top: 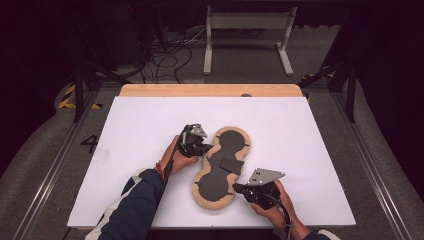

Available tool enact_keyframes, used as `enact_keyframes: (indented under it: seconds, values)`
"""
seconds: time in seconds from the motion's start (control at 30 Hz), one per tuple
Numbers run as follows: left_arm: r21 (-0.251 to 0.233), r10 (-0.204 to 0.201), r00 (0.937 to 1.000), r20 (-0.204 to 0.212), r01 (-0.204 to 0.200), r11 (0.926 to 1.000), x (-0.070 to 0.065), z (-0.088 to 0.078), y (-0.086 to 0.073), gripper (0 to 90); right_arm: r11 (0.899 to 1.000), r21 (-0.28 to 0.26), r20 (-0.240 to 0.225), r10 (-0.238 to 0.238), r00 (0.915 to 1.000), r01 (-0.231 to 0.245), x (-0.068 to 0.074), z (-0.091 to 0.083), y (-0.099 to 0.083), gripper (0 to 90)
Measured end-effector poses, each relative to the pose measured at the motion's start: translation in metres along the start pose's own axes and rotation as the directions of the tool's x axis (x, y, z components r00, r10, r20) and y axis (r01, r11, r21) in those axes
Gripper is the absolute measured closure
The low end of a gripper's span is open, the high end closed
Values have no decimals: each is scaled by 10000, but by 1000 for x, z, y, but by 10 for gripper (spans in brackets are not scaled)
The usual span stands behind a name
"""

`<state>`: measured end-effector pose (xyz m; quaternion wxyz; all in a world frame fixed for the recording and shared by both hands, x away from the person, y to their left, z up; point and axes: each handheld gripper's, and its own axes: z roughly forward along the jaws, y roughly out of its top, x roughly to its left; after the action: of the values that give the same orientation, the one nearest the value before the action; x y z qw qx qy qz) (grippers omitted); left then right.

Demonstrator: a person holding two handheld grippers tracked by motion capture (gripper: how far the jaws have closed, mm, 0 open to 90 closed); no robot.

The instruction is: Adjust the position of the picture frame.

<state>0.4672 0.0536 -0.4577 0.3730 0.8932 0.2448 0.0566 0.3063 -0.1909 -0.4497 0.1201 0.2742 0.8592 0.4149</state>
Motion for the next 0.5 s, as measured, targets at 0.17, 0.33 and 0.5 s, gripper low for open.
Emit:
enact_keyframes:
  seconds: [0.17,0.33,0.5]
  values:
    - [-127,218,9993,-298,-222,9997,0,4,4,894,9999,-67,12,-112,9999,112,6,6,3,900]
    - [-186,37,9988,-490,-46,9998,8,-9,-3,848,9997,-91,-76,-211,9997,211,5,9,6,900]
    - [-1016,17,9977,-676,-86,9948,-7,-48,-23,847,9997,-70,216,-246,9995,248,-3,-1,4,900]
